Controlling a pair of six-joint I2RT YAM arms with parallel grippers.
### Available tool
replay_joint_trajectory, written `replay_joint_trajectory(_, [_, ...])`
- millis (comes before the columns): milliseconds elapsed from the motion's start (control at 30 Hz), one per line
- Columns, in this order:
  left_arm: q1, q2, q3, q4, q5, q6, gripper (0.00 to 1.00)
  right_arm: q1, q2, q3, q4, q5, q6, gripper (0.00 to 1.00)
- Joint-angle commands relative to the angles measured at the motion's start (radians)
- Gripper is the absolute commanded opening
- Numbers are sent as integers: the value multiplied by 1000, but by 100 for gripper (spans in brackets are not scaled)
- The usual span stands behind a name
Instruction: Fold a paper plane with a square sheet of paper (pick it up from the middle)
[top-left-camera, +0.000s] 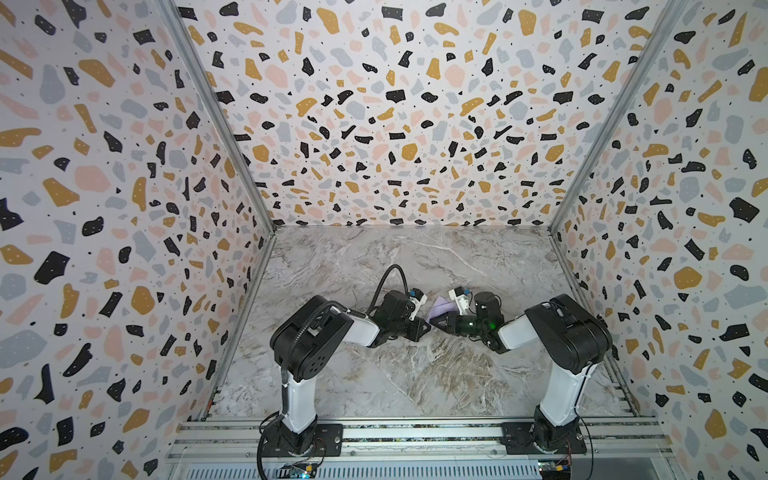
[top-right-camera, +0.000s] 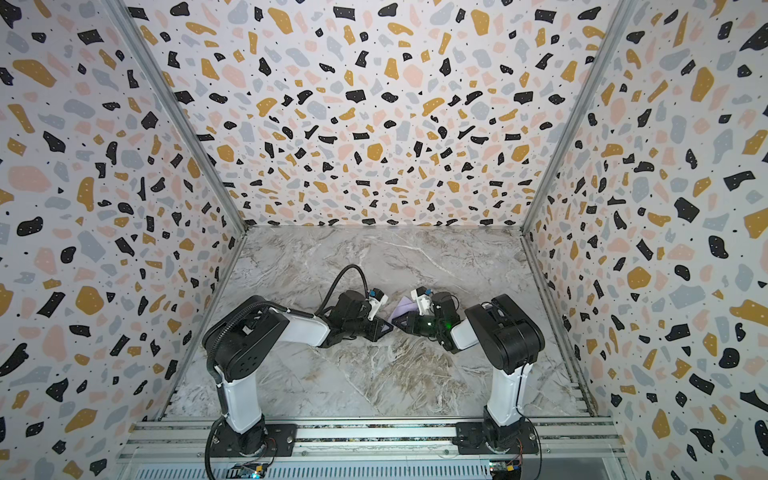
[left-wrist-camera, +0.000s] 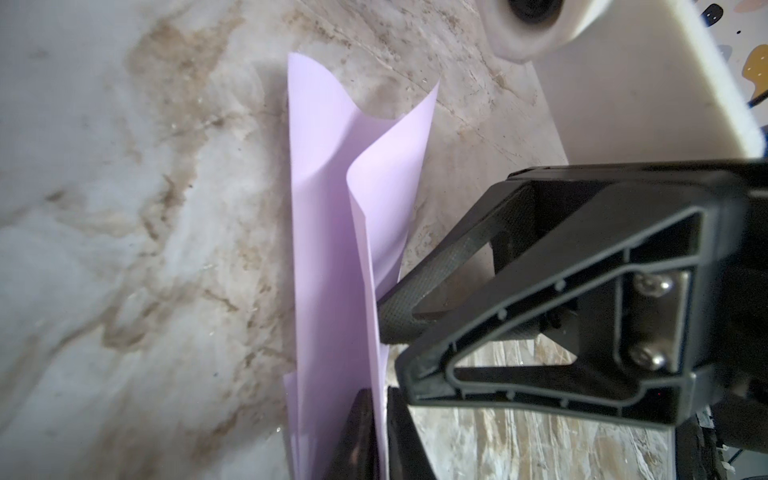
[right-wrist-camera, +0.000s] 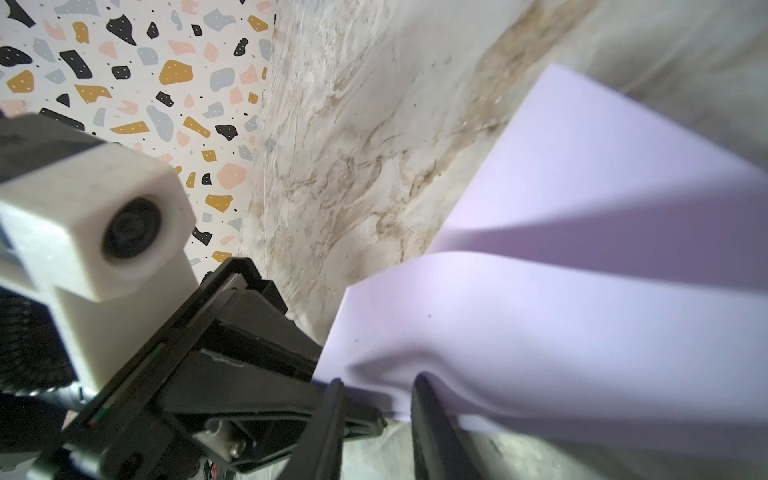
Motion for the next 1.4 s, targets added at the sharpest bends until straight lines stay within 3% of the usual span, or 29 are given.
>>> replay_joint_trajectory(0, [4, 49, -24, -151, -17, -5, 13, -4, 2, 26, -38, 23, -1, 29])
replay_joint_trajectory(533, [21, -22, -21, -134, 26, -52, 21, -4, 18, 33, -81, 28, -6, 29])
replay_joint_trajectory(900, [38, -96, -74, -131, 39, -76, 22, -5, 24, 32, -89, 33, -3, 27])
replay_joint_trajectory(1367, [40, -59, -75, -174, -4, -51, 12, -5, -4, 34, -47, -15, 10, 27])
